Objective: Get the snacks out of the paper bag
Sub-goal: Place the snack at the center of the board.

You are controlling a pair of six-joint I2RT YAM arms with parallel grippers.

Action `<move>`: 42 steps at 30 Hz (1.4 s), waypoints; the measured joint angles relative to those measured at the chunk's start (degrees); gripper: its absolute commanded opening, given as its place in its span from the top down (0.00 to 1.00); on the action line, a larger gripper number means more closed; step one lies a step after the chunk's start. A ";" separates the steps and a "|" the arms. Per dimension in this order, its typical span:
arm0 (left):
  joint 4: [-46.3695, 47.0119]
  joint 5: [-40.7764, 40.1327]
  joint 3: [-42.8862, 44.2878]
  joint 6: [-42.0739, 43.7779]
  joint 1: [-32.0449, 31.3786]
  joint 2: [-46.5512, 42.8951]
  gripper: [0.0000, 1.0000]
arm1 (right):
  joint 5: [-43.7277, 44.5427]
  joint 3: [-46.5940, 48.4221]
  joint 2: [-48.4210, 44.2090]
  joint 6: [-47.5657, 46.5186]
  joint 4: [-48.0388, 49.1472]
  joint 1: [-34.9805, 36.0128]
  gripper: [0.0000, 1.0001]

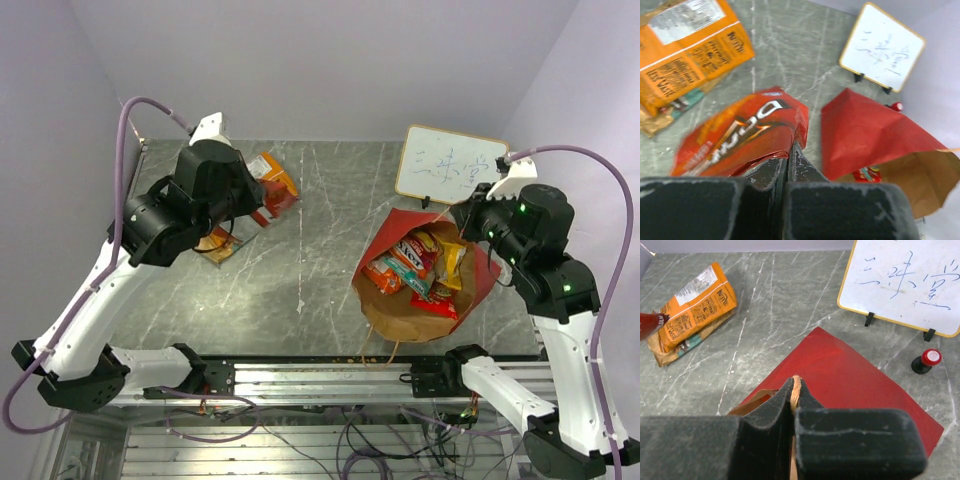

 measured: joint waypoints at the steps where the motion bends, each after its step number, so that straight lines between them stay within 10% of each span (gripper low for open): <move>1: -0.42 0.35 -0.48 0.48 1.99 0.00 0.93 | -0.15 0.42 0.48 0.02 0.00 0.00 1.00; 17: -3.48 18.93 10.14 17.29 29.53 22.84 0.93 | -1.49 2.86 1.44 0.70 -2.82 0.00 1.00; 29: -2.27 38.77 39.34 25.97 32.26 49.03 0.93 | -0.15 6.05 2.14 0.24 -7.15 0.00 1.00; 42: 4.07 48.35 32.48 32.63 35.21 52.13 0.93 | 1.55 10.95 6.49 -1.84 -11.04 0.00 1.00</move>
